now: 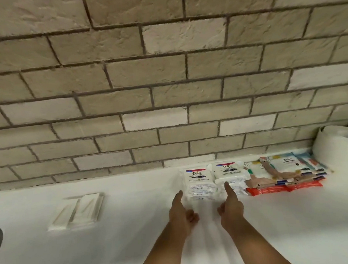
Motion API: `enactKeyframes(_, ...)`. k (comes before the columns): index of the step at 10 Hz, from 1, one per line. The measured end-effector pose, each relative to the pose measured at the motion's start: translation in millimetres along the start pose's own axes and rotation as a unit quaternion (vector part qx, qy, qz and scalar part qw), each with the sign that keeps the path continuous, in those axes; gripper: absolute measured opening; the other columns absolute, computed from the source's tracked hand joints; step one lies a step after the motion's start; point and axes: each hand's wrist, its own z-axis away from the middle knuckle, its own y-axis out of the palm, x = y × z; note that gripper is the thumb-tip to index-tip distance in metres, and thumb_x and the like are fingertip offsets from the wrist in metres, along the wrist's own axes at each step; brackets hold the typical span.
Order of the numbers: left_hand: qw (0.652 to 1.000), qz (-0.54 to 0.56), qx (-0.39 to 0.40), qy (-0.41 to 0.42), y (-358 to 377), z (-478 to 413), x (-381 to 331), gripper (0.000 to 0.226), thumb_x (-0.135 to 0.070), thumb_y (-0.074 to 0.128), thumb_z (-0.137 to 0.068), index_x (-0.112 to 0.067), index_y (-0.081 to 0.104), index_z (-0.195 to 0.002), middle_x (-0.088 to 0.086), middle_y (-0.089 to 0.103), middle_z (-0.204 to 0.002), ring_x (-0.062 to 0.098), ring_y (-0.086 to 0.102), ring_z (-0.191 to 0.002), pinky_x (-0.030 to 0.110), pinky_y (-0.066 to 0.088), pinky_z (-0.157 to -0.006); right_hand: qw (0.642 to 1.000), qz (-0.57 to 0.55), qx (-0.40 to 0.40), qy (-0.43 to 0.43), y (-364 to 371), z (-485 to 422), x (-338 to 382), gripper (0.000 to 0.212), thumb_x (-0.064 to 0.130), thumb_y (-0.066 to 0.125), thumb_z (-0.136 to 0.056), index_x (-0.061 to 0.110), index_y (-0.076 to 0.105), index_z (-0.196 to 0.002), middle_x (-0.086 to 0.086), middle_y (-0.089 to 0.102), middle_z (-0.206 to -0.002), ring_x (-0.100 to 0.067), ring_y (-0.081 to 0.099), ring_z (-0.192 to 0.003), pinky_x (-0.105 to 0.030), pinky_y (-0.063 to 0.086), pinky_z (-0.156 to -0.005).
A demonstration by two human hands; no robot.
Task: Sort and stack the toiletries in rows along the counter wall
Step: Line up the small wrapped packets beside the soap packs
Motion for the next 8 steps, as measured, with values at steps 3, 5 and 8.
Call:
enactKeyframes(3, 0.995, 0.015, 0.095, -0.024, 69.1, -3.7, -6.6, 0.048, -0.052, 0.066, -0.087, -0.018, 0.055, -0.12, 0.002, 0.058, -0.097, 0.02, 0.055, -0.079, 0.039, 0.048, -0.067, 0.99, -0.054, 0.129, 0.037, 2.4, -26.0, 49.8, 0.071, 0.073, 0.089, -0.039, 0.017, 0.056, -0.067, 0.001, 0.053, -0.045, -0.012, 0.05, -0.034, -0.021, 0.044, -0.037)
enactKeyframes(5, 0.998, 0.06, 0.007, -0.013, 86.9, -31.5, 0.3, 0.069, -0.036, 0.086, -0.071, -0.006, 0.061, -0.127, 0.01, 0.069, -0.109, 0.022, 0.063, -0.072, 0.028, 0.052, -0.052, 0.98, -0.087, 0.162, 0.071, 3.8, -41.1, 54.6, 0.045, 0.054, 0.073, -0.083, 0.011, 0.066, -0.094, -0.009, 0.073, -0.07, -0.026, 0.069, -0.053, -0.03, 0.056, -0.045)
enactKeyframes(8, 0.994, 0.102, -0.042, 0.019, 88.6, -37.4, -4.9, 0.047, -0.021, 0.091, -0.068, -0.008, 0.068, -0.107, 0.012, 0.076, -0.097, 0.034, 0.074, -0.08, 0.047, 0.063, -0.067, 0.983, -0.114, 0.134, 0.051, -0.5, -53.1, 62.4, 0.037, 0.04, 0.075, -0.089, 0.01, 0.066, -0.109, -0.007, 0.078, -0.085, -0.026, 0.075, -0.068, -0.034, 0.063, -0.054)
